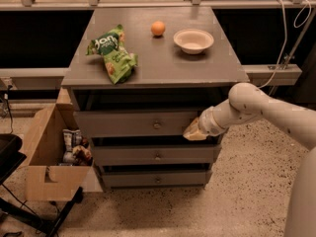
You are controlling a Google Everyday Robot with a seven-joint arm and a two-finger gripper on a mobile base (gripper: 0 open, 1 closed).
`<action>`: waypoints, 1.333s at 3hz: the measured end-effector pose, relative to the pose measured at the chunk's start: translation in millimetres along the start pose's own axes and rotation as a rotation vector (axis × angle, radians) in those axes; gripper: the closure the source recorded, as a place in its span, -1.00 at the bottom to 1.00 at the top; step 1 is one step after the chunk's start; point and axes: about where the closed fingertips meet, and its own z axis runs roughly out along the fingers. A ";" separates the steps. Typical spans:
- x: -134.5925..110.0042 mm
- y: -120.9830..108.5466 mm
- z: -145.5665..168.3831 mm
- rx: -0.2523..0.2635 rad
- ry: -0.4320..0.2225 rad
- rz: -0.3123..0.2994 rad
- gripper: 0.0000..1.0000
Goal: Close top drawer
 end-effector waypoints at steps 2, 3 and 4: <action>-20.7 95.9 -44.6 -0.190 0.109 -0.031 1.00; -26.1 124.4 -94.6 -0.274 0.199 -0.076 1.00; -17.9 115.1 -150.6 -0.285 0.273 -0.071 1.00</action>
Offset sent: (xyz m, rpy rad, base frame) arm -0.1865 -0.0057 0.1028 -0.2196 0.2566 0.2824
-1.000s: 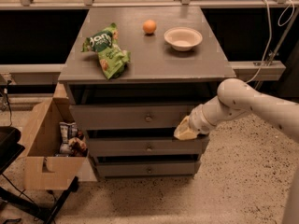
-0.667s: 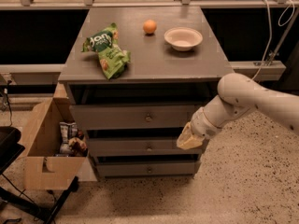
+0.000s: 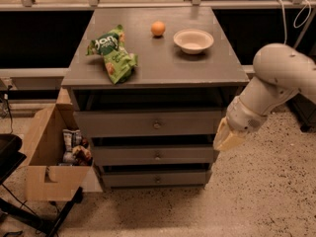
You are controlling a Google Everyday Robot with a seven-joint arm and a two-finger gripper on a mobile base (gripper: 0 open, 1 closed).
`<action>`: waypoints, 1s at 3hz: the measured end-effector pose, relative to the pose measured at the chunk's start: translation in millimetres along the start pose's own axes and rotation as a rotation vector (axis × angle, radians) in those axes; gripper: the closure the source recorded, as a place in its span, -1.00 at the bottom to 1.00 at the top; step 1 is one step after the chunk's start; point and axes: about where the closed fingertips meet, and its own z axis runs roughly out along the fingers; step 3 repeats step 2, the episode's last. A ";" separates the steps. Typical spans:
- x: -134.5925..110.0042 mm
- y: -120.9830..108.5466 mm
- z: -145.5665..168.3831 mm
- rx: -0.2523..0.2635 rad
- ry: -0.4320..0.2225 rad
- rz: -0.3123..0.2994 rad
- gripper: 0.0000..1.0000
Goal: Close top drawer
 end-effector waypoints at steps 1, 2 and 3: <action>41.3 -16.3 -65.5 0.151 0.097 0.132 1.00; 57.2 -21.9 -110.9 0.350 0.181 0.252 1.00; 57.2 -21.9 -110.9 0.350 0.181 0.252 1.00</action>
Offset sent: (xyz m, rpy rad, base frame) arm 0.0457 -0.1406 0.1296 -0.3448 -0.4226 -0.5763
